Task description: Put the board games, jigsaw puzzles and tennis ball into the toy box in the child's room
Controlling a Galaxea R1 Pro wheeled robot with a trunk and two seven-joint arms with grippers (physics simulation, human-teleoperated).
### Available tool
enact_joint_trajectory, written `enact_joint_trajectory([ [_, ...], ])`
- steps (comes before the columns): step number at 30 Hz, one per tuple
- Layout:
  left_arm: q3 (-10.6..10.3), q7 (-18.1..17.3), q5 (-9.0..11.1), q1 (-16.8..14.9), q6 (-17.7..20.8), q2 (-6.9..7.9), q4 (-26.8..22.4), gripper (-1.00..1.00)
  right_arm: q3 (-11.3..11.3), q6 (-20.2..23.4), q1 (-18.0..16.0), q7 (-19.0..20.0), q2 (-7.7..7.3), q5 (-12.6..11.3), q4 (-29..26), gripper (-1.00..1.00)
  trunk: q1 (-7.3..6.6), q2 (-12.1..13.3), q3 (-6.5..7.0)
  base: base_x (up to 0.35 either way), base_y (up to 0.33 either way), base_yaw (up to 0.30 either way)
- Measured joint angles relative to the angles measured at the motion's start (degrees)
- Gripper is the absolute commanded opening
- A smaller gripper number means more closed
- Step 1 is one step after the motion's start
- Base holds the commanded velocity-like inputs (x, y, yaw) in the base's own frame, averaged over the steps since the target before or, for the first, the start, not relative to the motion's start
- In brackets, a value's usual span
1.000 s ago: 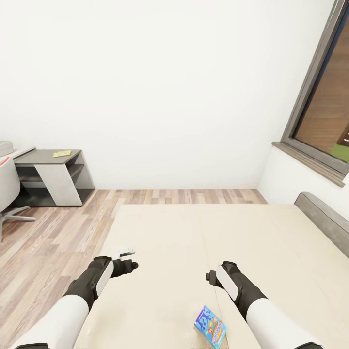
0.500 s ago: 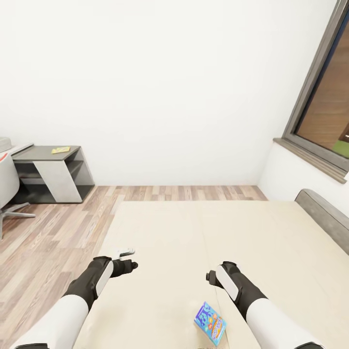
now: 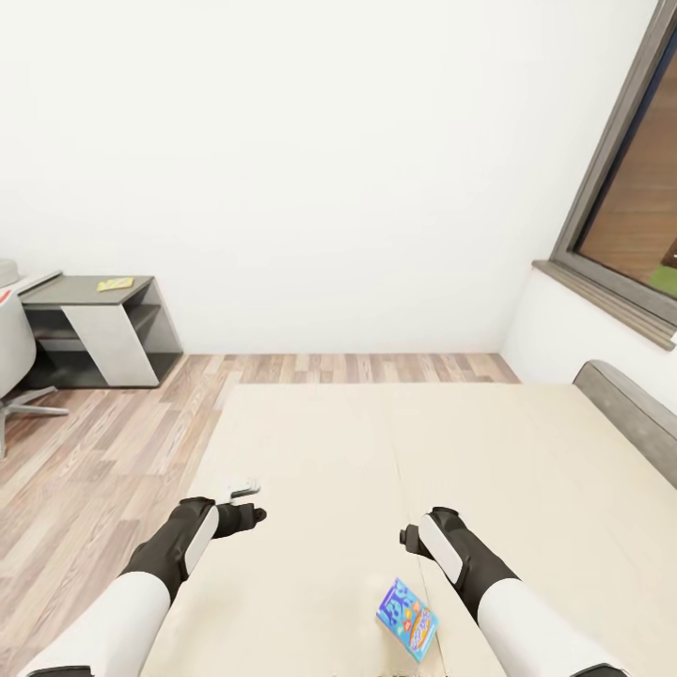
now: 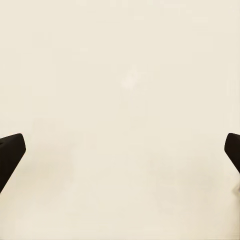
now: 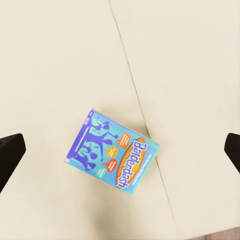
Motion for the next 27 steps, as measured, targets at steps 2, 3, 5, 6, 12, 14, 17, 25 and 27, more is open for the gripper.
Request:
enact_joint_trajectory([
  [2, 0.02, -0.10, 0.00, 0.00, 0.00, 0.04, 0.00, 1.00, 0.00, -0.02, 0.00, 0.00, 0.00, 0.00, 0.00, 1.00, 0.00, 0.00, -0.13, 0.000, 0.000, 0.000],
  [3, 0.04, -0.18, 0.00, 0.00, 0.00, 0.05, 0.00, 1.00, 0.00, -0.03, 0.00, 0.00, 0.00, 0.00, 0.00, 1.00, 0.00, 0.00, -0.17, 0.000, 0.000, 0.000],
  [5, 0.07, -0.56, 0.00, 0.00, 0.01, 0.10, -0.02, 1.00, 0.00, -0.06, 0.00, 0.00, 0.00, 0.00, 0.00, 1.00, 0.00, 0.00, -0.22, 0.000, 0.000, 0.000],
  [6, 0.08, -0.74, -0.01, 0.00, 0.02, 0.13, -0.07, 1.00, 0.00, -0.07, 0.00, 0.00, 0.00, 0.00, 0.00, 1.00, 0.00, 0.00, -0.24, 0.000, 0.000, 0.000],
  [12, 0.31, -4.74, 0.02, -0.01, 1.08, 1.78, -1.60, 1.00, 0.00, -0.09, 0.00, 0.00, -0.08, 0.00, 0.00, 1.00, 0.00, -0.01, -0.28, 0.000, 0.000, 0.000],
  [14, 0.39, -6.35, 0.07, 0.00, 2.34, 2.81, -2.52, 1.00, 0.00, -0.09, 0.00, 0.00, -0.11, 0.00, 0.00, 1.00, 0.00, -0.01, -0.29, 0.000, 0.000, 0.000],
  [17, 0.53, -10.92, 0.11, 0.00, 5.42, 5.10, -4.34, 1.00, 0.00, -0.09, 0.00, 0.00, -0.15, 0.00, 0.00, 1.00, 0.00, -0.01, -0.29, 0.000, 0.000, 0.000],
  [25, 0.68, -24.02, -0.03, 0.01, 8.57, 9.50, -5.79, 1.00, 0.00, -0.28, 0.00, 0.00, -0.17, 0.00, 0.00, 1.00, 0.00, -0.01, -0.29, 0.000, 0.000, 0.000],
  [27, 0.69, -24.88, -0.15, 0.01, 8.76, 9.70, -5.86, 1.00, 0.00, -0.32, 0.00, 0.00, -0.19, 0.00, 0.00, 1.00, 0.00, -0.01, -0.29, 0.000, 0.000, 0.000],
])
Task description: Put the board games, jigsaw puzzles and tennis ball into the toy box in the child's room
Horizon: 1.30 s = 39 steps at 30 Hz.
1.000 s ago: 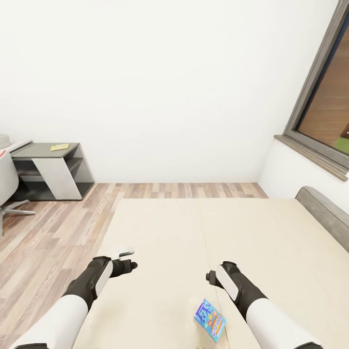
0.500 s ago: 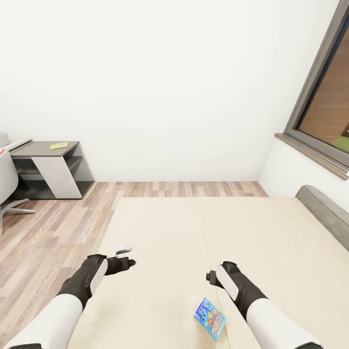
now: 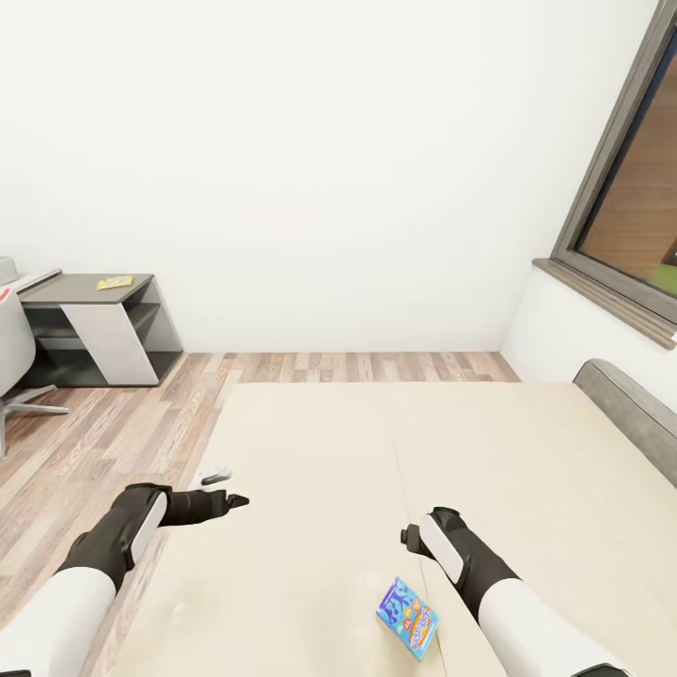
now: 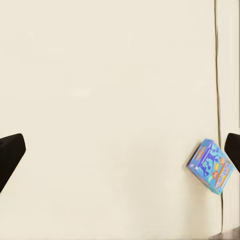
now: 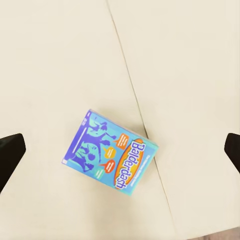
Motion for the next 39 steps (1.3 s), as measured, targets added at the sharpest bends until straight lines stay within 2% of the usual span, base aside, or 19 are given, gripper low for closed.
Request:
enact_joint_trajectory([
  [10, -0.54, -0.74, -0.25, 0.00, 0.01, -0.03, -0.07, 1.00, -0.06, -0.03, 0.00, 0.00, -0.07, 0.00, 0.00, 1.00, 0.00, 0.00, -0.31, 0.000, 0.000, 0.000],
  [39, -0.60, -0.63, -0.41, 0.00, -0.27, -0.28, -0.07, 1.00, -0.09, -0.04, 0.00, 0.00, 0.01, 0.00, 0.02, 1.00, 0.00, 0.00, -2.99, 0.000, 0.000, 0.000],
])
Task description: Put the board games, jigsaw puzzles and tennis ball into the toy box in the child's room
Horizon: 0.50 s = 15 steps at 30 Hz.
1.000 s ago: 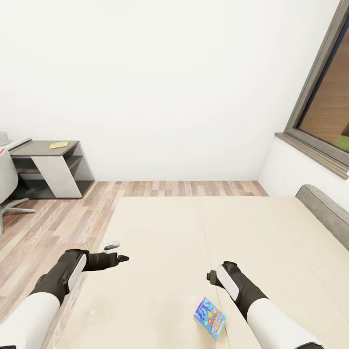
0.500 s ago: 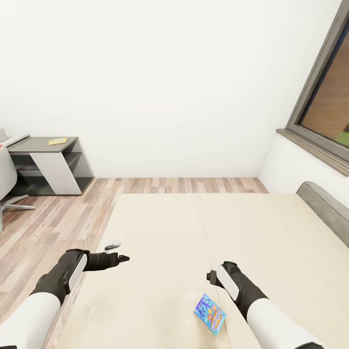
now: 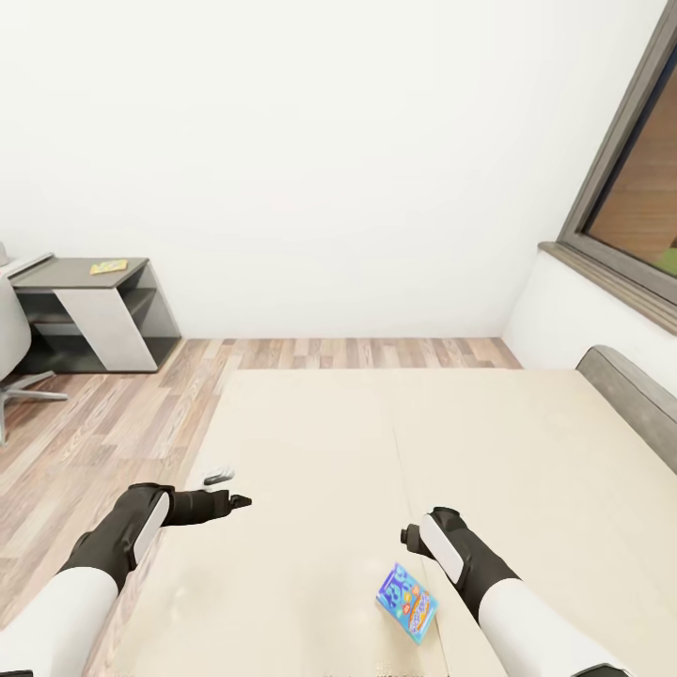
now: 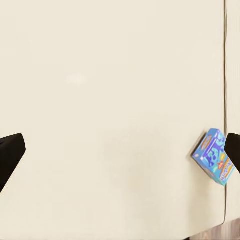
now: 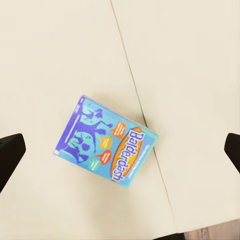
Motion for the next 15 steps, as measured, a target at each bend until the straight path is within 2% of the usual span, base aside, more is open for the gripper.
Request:
enact_joint_trajectory([
  [15, 0.00, 0.00, -0.01, 0.00, -0.01, -0.01, 0.00, 1.00, 0.00, 0.00, 0.00, 0.00, 0.01, 0.00, 0.00, 1.00, 0.00, 0.00, -1.33, 0.000, 0.000, 0.000],
])
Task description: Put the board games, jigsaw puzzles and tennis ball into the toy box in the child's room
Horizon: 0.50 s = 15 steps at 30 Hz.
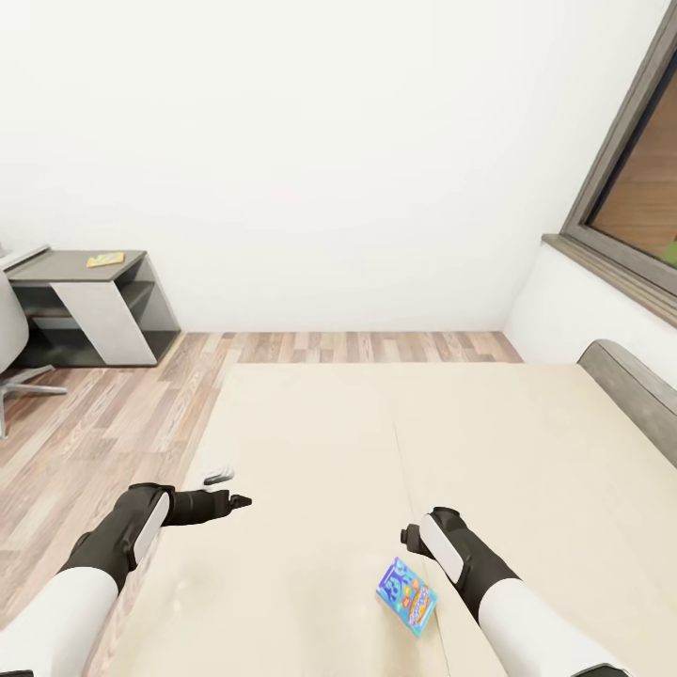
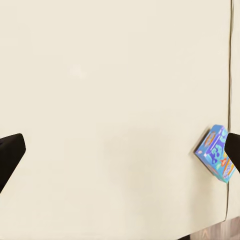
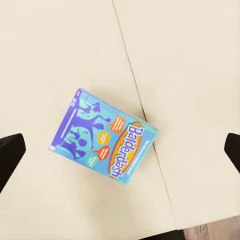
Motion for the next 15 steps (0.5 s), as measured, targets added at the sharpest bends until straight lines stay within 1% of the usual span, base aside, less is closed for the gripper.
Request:
enact_joint_trajectory([
  [15, 0.00, 0.00, 0.00, 0.00, 0.00, 0.09, 0.00, 1.00, 0.00, 0.00, 0.01, 0.00, 0.00, 0.00, -0.01, 1.00, 0.00, 0.00, -0.14, 0.000, 0.000, 0.000],
])
